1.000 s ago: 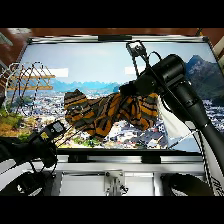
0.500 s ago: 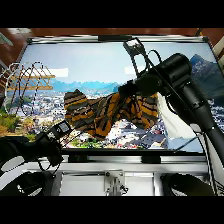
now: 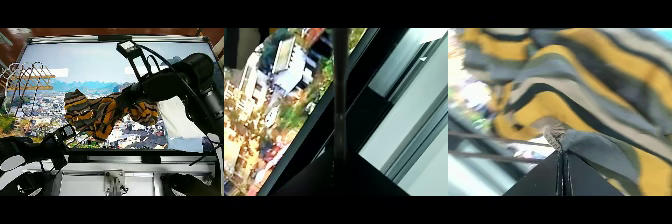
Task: Fold the shirts.
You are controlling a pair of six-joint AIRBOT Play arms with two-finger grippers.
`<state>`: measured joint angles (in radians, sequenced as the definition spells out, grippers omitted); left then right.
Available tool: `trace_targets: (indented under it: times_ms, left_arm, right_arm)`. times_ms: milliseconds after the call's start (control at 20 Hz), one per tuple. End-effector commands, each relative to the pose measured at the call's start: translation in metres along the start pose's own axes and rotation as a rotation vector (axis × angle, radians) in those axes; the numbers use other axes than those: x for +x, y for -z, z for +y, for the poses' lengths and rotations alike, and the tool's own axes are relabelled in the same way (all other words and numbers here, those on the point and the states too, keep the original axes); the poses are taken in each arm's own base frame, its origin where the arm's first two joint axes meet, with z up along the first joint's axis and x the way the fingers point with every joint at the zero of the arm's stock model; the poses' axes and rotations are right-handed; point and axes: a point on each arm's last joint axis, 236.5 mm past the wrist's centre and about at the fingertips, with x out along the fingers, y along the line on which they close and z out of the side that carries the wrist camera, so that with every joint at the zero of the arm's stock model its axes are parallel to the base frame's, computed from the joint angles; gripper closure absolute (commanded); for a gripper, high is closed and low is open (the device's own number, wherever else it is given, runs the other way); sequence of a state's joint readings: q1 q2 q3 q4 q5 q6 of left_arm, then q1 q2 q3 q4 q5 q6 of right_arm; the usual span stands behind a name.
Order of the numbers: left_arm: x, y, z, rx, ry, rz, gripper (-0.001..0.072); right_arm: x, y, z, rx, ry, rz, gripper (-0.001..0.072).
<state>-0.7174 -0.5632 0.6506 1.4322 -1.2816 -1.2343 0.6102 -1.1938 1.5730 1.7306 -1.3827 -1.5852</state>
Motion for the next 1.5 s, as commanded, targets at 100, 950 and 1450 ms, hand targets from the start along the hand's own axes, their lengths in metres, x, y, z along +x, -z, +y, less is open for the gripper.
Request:
trace_targets:
  times_ms: [100, 950, 1450]
  left_arm:
    - [0.014, 0.000, -0.027, -0.046, 0.117, -0.018, 0.0674]
    - [0.033, -0.038, -0.018, -0.022, 0.115, -0.103, 0.0674]
    - [0.033, -0.038, -0.016, -0.019, 0.108, -0.102, 0.0674]
  right_arm:
    - [-0.020, 0.005, 0.042, -0.005, -0.168, -0.008, 0.0660]
    - [-0.022, 0.022, 0.071, -0.059, -0.110, 0.029, 0.0260]
    - [-0.113, 0.022, -0.078, 0.140, 0.317, -0.155, 0.0086]
